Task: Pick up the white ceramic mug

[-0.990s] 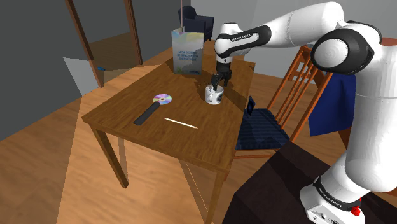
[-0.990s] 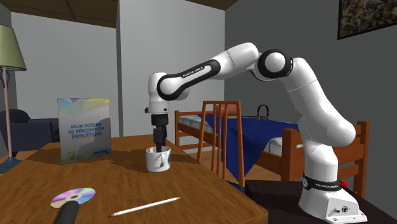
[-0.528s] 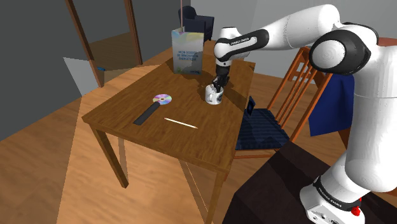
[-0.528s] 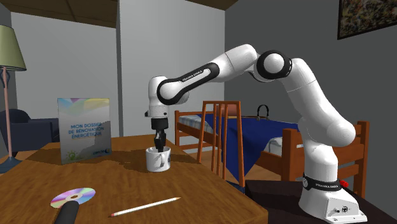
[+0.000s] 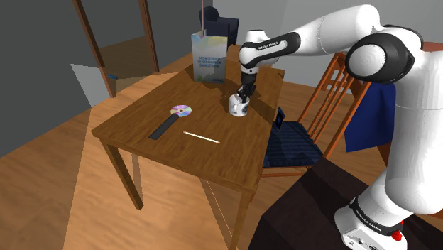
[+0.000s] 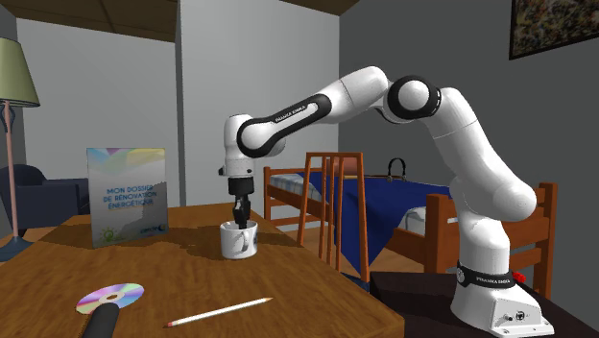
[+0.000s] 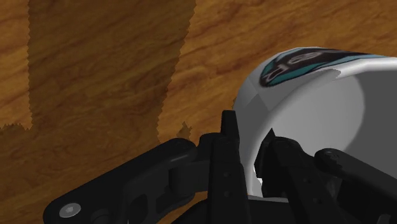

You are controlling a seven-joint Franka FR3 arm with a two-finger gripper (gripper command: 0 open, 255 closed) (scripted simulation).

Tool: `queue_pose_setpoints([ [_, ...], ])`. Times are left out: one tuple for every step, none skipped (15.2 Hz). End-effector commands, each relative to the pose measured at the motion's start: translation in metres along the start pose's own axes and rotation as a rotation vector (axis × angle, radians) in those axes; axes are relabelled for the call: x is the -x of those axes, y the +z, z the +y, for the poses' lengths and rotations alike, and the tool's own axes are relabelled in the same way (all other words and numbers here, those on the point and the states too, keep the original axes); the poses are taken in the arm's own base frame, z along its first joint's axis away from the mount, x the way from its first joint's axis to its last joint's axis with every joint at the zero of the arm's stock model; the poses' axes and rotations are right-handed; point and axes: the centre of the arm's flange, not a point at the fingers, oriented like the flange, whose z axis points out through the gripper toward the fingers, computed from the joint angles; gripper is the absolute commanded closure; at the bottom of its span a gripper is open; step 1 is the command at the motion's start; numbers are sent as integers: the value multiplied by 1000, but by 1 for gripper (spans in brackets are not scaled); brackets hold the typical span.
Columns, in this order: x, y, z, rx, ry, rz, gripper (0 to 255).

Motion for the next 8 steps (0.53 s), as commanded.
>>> queue_pose_setpoints([
  [0, -8, 0, 0, 0, 0, 255],
  [0, -13, -1, 0, 0, 0, 255],
  [1, -18, -1, 0, 0, 0, 255],
  [1, -24, -1, 0, 0, 0, 255],
  [1, -29, -1, 0, 0, 0, 255],
  [1, -34, -2, 0, 0, 0, 255],
  [2, -40, -2, 0, 0, 0, 255],
  [2, -45, -2, 0, 0, 0, 255],
])
